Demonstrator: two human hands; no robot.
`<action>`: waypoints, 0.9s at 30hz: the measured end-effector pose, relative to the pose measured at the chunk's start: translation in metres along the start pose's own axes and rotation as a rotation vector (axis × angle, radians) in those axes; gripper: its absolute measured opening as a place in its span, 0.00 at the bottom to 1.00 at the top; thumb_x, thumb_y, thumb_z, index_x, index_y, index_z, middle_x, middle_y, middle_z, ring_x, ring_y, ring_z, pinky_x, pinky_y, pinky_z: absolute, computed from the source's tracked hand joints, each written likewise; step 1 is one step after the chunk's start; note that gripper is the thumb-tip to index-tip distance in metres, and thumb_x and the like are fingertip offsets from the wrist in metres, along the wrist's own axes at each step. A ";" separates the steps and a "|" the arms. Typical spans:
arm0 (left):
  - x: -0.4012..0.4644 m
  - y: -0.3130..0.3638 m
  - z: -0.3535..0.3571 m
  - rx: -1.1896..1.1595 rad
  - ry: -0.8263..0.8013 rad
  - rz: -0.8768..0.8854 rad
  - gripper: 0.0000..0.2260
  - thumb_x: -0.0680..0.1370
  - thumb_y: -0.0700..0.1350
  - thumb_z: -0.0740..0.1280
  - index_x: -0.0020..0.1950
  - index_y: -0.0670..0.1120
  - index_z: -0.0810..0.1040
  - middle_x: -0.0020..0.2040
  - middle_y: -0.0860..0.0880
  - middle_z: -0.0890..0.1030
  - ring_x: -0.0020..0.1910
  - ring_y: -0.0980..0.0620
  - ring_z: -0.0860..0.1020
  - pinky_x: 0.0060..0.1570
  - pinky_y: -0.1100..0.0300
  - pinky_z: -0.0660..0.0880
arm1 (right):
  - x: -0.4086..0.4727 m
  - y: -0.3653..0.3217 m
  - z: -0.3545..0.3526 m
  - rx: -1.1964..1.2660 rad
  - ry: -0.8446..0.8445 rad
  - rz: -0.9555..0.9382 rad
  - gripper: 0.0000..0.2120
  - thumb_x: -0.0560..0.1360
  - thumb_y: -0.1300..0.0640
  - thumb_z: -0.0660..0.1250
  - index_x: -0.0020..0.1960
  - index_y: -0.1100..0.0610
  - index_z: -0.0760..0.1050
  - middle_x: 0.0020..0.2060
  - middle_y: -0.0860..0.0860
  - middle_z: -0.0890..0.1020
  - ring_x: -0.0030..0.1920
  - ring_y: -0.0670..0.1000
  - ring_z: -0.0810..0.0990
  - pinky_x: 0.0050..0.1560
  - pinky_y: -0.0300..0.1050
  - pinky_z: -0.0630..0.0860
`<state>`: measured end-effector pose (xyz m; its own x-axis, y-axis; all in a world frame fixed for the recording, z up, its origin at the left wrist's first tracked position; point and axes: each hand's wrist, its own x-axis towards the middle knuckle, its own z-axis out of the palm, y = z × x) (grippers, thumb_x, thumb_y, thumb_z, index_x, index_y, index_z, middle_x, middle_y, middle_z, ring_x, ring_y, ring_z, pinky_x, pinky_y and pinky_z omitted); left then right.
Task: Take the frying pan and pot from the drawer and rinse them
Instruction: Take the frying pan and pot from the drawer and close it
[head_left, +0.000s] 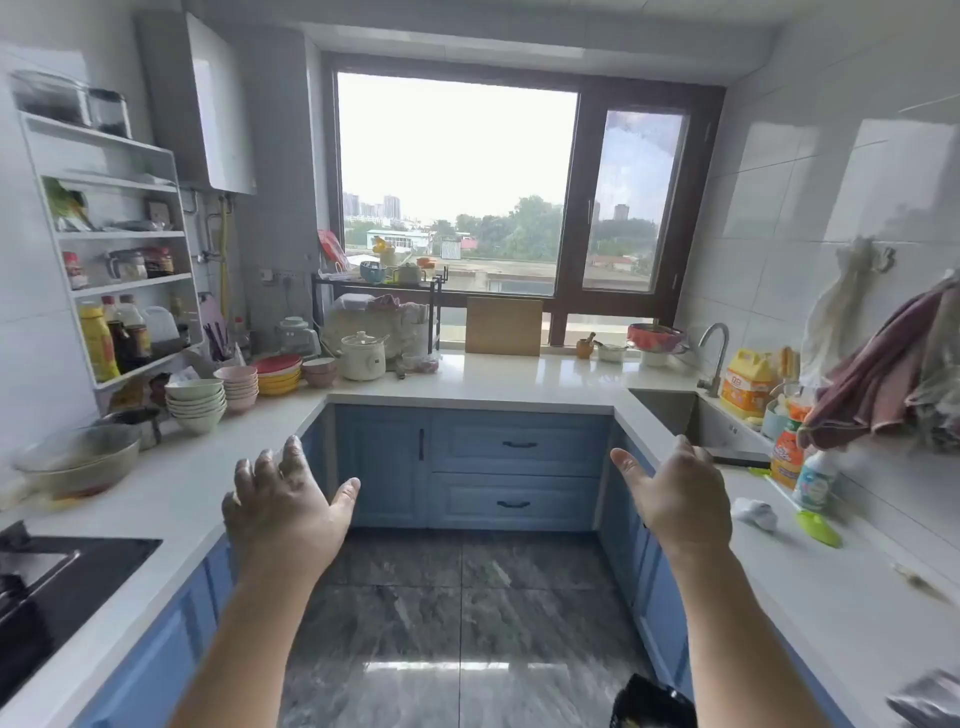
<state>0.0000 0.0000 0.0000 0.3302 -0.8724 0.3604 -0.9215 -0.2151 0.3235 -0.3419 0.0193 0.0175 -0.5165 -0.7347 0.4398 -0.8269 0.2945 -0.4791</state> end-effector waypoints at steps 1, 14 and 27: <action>0.003 0.003 0.004 0.002 -0.005 -0.002 0.37 0.77 0.64 0.60 0.78 0.44 0.55 0.76 0.41 0.63 0.75 0.40 0.57 0.72 0.45 0.60 | 0.004 0.000 0.004 0.019 -0.001 0.009 0.39 0.73 0.36 0.66 0.69 0.68 0.67 0.62 0.64 0.76 0.60 0.64 0.76 0.58 0.55 0.74; 0.111 0.056 0.097 0.014 -0.081 0.043 0.38 0.77 0.66 0.57 0.79 0.45 0.51 0.78 0.43 0.59 0.77 0.42 0.54 0.75 0.48 0.56 | 0.094 -0.006 0.104 -0.018 -0.009 0.075 0.39 0.73 0.36 0.65 0.69 0.66 0.67 0.62 0.62 0.76 0.62 0.62 0.75 0.60 0.55 0.74; 0.294 0.130 0.207 -0.016 -0.154 0.099 0.38 0.78 0.65 0.56 0.80 0.47 0.48 0.79 0.44 0.55 0.78 0.43 0.50 0.76 0.48 0.52 | 0.249 -0.056 0.227 -0.015 -0.021 0.157 0.38 0.74 0.38 0.66 0.70 0.67 0.65 0.64 0.63 0.74 0.64 0.63 0.74 0.61 0.55 0.73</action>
<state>-0.0650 -0.3752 -0.0330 0.2020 -0.9462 0.2530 -0.9441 -0.1194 0.3072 -0.3735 -0.3188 -0.0188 -0.6348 -0.6916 0.3445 -0.7399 0.4156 -0.5290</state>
